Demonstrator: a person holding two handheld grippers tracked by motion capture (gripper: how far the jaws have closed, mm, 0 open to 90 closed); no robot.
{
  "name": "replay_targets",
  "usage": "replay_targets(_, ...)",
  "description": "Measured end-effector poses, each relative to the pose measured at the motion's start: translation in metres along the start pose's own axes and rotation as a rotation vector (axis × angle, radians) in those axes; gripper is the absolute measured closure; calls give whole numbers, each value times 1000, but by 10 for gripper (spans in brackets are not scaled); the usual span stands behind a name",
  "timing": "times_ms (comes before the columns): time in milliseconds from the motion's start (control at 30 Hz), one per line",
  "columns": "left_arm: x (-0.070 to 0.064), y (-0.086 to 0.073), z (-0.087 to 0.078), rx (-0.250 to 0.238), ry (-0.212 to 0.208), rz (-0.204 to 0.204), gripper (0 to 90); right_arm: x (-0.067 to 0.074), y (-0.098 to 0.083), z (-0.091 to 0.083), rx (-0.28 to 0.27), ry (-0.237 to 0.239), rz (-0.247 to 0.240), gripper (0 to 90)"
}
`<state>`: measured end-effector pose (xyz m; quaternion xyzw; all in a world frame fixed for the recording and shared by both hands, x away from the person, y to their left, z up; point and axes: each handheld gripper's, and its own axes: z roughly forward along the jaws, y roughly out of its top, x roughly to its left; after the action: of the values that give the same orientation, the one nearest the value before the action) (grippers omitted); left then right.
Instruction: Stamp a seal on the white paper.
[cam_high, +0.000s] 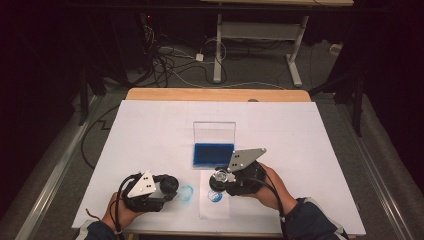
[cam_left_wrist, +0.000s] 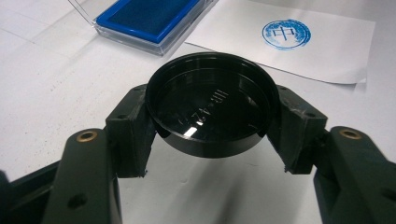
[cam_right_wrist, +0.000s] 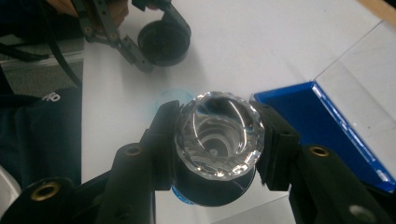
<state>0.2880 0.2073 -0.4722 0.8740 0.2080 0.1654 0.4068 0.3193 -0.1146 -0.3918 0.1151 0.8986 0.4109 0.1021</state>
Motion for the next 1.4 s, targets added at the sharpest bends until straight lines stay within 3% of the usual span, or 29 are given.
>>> replay_targets(167,0,0,0,0,-1,2,363,2,2,0,-3,5,-7,561)
replay_targets(833,0,-1,0,7,-5,4,363,-2,-16,45,137,51,6,561)
replay_targets(1400,0,-1,0,9,-10,5,363,-2,-24,56,181,74,17,561)
